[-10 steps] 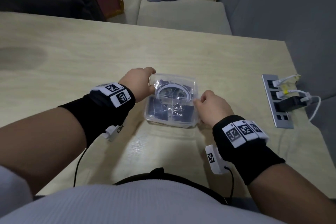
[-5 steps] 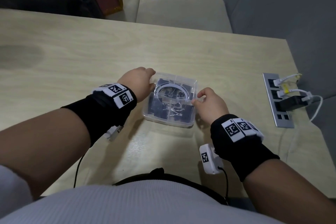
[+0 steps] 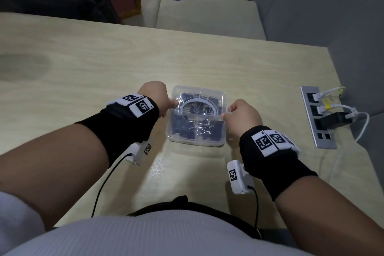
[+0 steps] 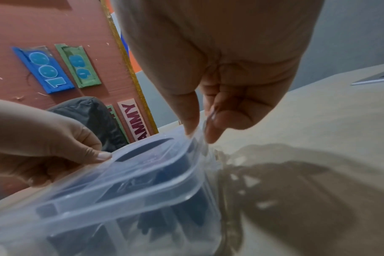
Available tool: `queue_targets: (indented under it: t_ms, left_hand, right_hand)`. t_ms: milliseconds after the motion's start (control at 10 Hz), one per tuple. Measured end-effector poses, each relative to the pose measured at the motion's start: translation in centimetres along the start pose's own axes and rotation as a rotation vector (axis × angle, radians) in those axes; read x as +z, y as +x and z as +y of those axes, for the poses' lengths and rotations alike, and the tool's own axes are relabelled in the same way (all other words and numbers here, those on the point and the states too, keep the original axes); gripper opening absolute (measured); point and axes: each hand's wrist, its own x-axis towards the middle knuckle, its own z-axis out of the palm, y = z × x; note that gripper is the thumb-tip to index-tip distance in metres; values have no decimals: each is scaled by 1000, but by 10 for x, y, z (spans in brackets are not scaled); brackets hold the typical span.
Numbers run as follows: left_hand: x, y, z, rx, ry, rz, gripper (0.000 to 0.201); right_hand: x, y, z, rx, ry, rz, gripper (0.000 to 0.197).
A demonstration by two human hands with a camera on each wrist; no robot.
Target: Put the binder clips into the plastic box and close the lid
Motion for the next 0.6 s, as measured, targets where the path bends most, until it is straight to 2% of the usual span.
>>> queue_targets:
  t_ms: [200,400,500,600]
  left_hand:
    - [1,-1,9,5,78,3,43]
    - [1,-2,8,14,82,-4,36]
    - [0,-1,6,41,58,-7,42]
    - [2,-3,0,-12,35,-22,51]
  right_hand:
    - [-3,-2,-8,-71,-122,71,6]
    - [-4,-2,-7,-53,-89,57,11]
    - [-7,-1,-6,-58,-91,35,15]
    - [-8,-7,0,-52,-129,-26,26]
